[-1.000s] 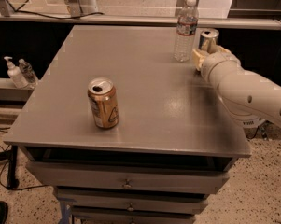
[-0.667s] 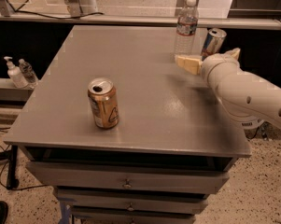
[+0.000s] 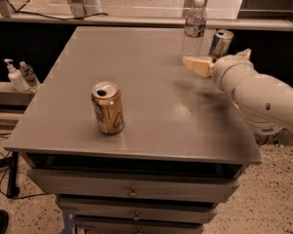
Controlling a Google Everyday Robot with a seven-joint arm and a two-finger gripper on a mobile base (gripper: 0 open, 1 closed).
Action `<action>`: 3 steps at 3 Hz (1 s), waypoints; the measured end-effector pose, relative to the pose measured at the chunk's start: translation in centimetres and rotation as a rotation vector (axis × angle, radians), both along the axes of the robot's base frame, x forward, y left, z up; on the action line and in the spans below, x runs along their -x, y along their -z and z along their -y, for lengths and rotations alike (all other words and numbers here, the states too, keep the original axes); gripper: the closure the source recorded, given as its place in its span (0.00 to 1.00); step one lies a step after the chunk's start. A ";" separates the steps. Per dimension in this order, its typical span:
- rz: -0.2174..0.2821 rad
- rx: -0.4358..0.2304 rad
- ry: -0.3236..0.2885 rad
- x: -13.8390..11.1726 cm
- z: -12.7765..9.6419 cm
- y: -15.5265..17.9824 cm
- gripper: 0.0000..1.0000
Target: Move redbull can near water bottle
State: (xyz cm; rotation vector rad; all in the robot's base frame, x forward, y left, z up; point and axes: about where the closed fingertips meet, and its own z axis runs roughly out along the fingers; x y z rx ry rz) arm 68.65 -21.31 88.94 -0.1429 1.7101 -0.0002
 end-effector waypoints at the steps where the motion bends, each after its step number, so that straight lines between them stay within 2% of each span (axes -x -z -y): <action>1: 0.028 -0.039 -0.112 1.4 -0.2 -2.5 0.00; 2: 0.052 -0.029 -0.182 3.8 1.9 -5.2 0.00; 3: 0.058 0.015 -0.205 6.5 5.4 -7.3 0.00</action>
Offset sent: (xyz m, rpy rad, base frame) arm -0.0825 -0.0699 0.0809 0.0128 -0.0673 0.2599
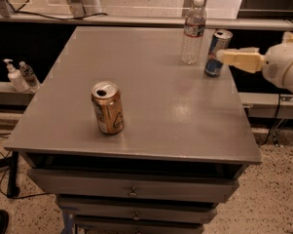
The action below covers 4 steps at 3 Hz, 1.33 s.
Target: Move redbull can near water bottle
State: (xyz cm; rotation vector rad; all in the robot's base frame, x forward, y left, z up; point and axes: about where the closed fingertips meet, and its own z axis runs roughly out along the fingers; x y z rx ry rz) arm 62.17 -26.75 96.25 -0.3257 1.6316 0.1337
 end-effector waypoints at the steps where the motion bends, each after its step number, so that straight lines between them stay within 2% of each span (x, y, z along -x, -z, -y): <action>1: -0.009 0.002 -0.013 0.3 -0.1 0.1 0.00; 2: 0.006 0.002 -0.079 0.4 -0.6 1.2 0.00; 3: 0.046 0.009 -0.270 0.3 -3.2 2.0 0.00; 4: 0.141 0.039 -0.386 0.3 -3.1 -0.3 0.00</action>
Offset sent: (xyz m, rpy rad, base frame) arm -0.0248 0.0721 -0.0567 0.0039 0.0373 0.3973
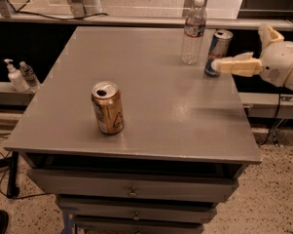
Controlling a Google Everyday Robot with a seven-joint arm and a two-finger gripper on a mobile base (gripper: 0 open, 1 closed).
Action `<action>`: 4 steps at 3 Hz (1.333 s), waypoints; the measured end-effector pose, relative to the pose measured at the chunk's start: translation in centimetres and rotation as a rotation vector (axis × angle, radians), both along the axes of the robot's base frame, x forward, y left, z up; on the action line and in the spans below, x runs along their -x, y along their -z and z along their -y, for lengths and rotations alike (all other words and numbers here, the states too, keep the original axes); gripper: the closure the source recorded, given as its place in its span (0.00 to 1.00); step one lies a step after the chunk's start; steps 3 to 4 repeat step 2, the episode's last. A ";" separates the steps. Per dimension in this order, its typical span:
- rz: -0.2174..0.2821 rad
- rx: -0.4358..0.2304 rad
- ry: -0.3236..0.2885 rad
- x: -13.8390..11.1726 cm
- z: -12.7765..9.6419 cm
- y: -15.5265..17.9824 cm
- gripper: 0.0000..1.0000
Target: Move redbull can near water bottle
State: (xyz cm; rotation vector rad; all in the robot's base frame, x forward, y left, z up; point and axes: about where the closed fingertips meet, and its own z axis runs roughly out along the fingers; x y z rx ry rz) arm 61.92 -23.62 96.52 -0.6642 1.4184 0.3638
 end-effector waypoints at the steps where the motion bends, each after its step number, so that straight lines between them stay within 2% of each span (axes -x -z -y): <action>1: 0.153 0.020 -0.047 0.3 1.7 -4.9 0.00; 4: 0.166 0.024 -0.039 0.3 2.2 -5.6 0.00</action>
Offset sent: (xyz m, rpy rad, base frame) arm -0.0018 -0.0136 0.0399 -0.0153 -0.1240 0.0396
